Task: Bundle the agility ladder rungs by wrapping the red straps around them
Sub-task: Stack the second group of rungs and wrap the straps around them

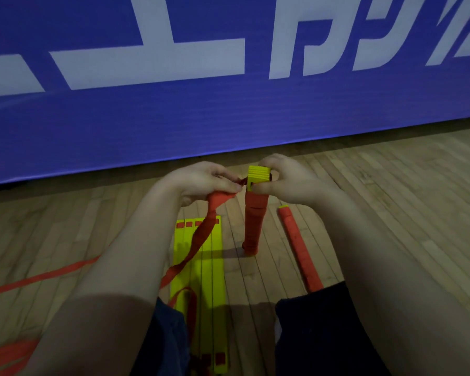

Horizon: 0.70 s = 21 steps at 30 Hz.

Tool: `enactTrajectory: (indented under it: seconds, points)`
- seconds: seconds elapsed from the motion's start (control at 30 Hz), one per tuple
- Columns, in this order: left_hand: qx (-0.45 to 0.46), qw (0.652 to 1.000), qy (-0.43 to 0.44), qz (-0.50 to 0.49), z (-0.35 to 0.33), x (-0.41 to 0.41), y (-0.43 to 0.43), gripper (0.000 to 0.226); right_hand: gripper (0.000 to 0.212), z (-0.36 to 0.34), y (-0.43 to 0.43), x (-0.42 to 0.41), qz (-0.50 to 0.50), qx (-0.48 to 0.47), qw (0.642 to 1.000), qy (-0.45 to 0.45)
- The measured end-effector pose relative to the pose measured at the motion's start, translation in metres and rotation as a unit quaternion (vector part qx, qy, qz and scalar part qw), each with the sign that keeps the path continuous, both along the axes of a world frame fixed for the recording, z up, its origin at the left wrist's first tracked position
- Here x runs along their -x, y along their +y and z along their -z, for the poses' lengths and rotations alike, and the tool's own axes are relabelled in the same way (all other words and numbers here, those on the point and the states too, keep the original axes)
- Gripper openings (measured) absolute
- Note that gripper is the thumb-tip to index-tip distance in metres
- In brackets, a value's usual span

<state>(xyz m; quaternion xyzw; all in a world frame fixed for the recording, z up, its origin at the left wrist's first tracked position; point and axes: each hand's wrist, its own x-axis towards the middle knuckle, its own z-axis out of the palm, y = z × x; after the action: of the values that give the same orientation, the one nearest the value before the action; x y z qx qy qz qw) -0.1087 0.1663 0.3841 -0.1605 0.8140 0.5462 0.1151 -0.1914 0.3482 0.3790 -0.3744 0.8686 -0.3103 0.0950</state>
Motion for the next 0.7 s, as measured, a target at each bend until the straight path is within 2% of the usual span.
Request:
enactTrajectory:
  seconds: [0.07, 0.17, 0.27, 0.33, 0.37, 0.43, 0.5, 0.57, 0.6, 0.7]
  points:
    - [0.043, 0.999, -0.012, 0.002, 0.0, 0.0, -0.006, 0.036, 0.023, 0.004, 0.0, 0.001, 0.009, 0.023, 1.0, -0.009]
    - [0.113, 0.992, -0.01, 0.06, -0.004, -0.004, -0.013, 0.04, 0.023, 0.007, 0.002, 0.007, 0.072, 0.018, 0.996, 0.038]
    - [0.123, 0.989, 0.026, 0.083, -0.007, -0.006, -0.006, 0.036, 0.02, 0.004, 0.003, 0.008, 0.135, 0.029, 0.989, 0.055]
    - [0.141, 0.985, 0.056, 0.086, -0.007, -0.005, 0.003, 0.026, 0.032, 0.001, 0.002, 0.003, 0.15, 0.032, 0.986, 0.059]
    - [0.17, 0.979, 0.068, 0.089, -0.007, -0.004, 0.006, 0.024, 0.041, 0.0, 0.001, 0.001, 0.152, 0.032, 0.986, 0.057]
    - [0.204, 0.971, 0.091, 0.085, -0.005, -0.001, 0.012, 0.027, 0.048, 0.0, -0.002, -0.003, 0.145, 0.032, 0.987, 0.065]
    - [0.203, 0.97, 0.101, 0.085, -0.006, -0.001, 0.015, 0.029, 0.04, 0.001, -0.006, -0.004, 0.125, 0.023, 0.988, 0.087]
    - [0.21, 0.968, 0.101, 0.091, -0.007, -0.003, 0.015, 0.033, 0.021, 0.0, -0.009, -0.004, 0.126, 0.001, 0.987, 0.101]
    - [0.213, 0.968, 0.099, 0.089, -0.007, -0.004, 0.015, 0.035, 0.018, -0.001, -0.01, -0.005, 0.133, -0.003, 0.987, 0.09]
    - [0.207, 0.969, 0.104, 0.085, -0.009, -0.007, 0.011, 0.036, 0.033, -0.007, -0.01, -0.005, 0.147, 0.034, 0.988, -0.007]
